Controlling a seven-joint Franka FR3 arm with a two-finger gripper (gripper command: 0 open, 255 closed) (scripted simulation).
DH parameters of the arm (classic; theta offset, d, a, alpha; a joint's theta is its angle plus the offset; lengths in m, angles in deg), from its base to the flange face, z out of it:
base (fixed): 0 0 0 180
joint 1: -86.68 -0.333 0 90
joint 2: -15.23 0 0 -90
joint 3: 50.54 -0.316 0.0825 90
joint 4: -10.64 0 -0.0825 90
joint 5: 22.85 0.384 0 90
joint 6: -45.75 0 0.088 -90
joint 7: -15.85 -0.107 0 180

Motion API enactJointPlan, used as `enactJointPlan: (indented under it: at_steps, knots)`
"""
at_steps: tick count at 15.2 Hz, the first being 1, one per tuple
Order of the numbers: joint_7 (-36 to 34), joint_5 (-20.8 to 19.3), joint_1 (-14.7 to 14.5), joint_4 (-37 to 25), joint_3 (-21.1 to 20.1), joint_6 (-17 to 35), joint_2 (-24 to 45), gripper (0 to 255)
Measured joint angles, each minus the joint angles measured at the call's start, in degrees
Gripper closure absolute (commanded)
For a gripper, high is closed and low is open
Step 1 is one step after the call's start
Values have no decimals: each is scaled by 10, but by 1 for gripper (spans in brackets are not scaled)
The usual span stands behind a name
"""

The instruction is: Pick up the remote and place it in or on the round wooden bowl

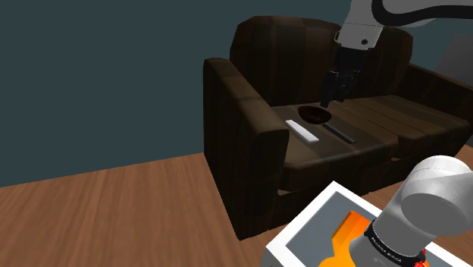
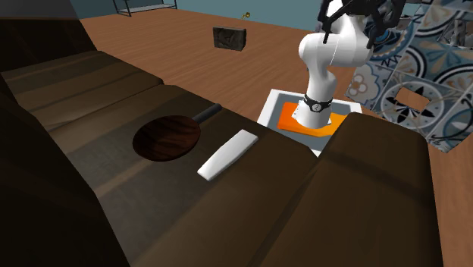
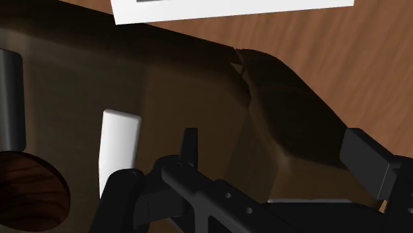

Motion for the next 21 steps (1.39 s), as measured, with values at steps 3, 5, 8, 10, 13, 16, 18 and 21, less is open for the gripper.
enactJointPlan:
  at_steps: [3, 5, 8, 10, 13, 16, 18, 21]
  knots:
    - [4, -5, 5, 5, 8, 19, 14, 0]
    - [8, -11, 11, 14, 19, 52, 39, 0]
    - [17, -22, 22, 19, 38, 100, 83, 0]
    - [23, -28, 30, 25, 51, 130, 107, 0]
    - [31, -33, 39, 20, 70, 176, 160, 0]
    - [42, -36, 47, 5, 90, 216, 214, 0]
    - [50, -34, 52, -8, 103, 245, 256, 0]
    - [62, -29, 59, -24, 121, 285, 314, 0]
